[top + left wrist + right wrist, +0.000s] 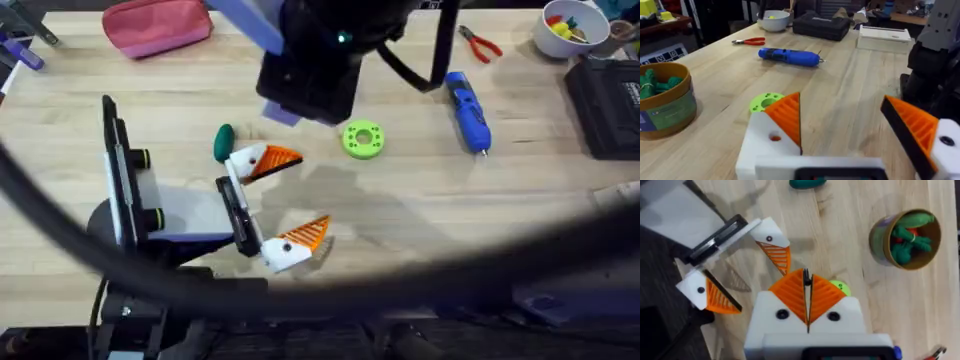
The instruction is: Pick up the gripper from the table and insert it into the empty holder that is missing its gripper. Then pick up a screw, insert it into the mounting hole, and use the screwdriver to tighten it. Finally, clean up the table by picking up the vegetable and placing it into the bucket.
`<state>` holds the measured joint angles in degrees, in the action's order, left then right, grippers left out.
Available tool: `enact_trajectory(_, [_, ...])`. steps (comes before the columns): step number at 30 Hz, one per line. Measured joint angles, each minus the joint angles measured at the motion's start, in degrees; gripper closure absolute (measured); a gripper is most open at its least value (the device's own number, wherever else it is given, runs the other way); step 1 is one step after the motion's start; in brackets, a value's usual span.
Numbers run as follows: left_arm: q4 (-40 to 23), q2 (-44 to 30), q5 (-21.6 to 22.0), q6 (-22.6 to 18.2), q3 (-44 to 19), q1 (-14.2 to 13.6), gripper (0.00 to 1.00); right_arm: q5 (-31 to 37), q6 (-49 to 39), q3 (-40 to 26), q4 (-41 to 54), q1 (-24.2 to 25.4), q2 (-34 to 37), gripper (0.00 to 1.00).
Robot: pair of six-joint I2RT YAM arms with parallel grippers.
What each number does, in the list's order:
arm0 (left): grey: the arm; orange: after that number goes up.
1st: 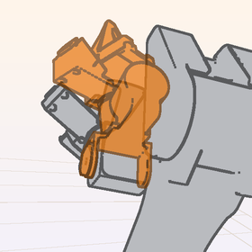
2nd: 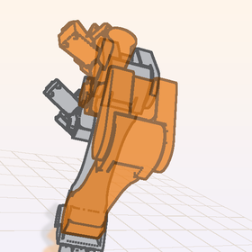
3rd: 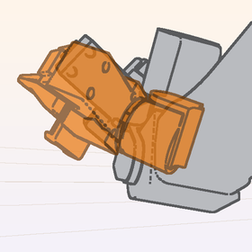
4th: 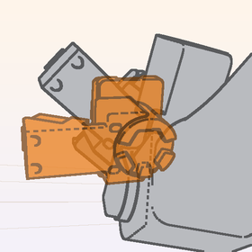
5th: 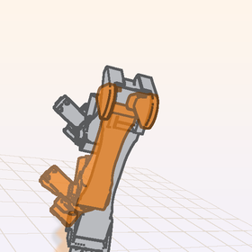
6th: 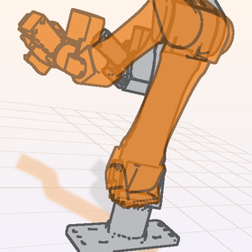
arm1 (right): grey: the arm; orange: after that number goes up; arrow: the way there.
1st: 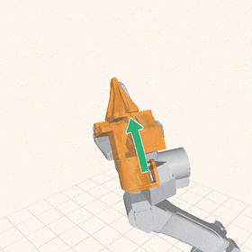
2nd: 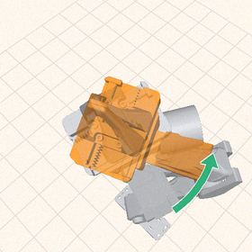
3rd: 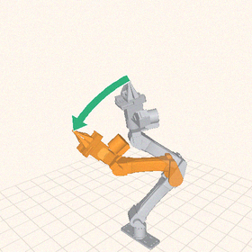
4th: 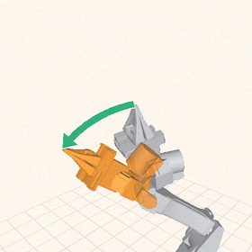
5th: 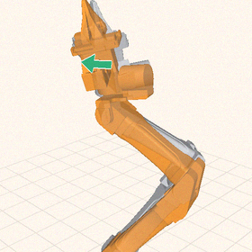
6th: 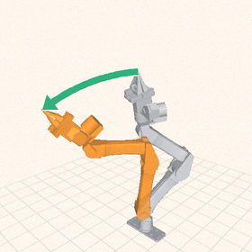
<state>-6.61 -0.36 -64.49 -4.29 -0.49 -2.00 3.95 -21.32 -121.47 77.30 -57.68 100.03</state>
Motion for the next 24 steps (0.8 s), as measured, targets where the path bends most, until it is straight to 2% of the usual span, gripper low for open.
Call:
enact_trajectory(10, [0.0, 0.0, 0.0, 0.0, 0.0, 0.0, 0.015, -3.6, -5.3, 0.0, -1.0, -1.3, 0.7, 0.998])
enact_trajectory(24, [0.0, 0.0, 0.0, 0.0, 0.0, 0.0, 0.015, -5.1, -6.2, -0.1, -1.9, -1.9, 4.3, 0.998])
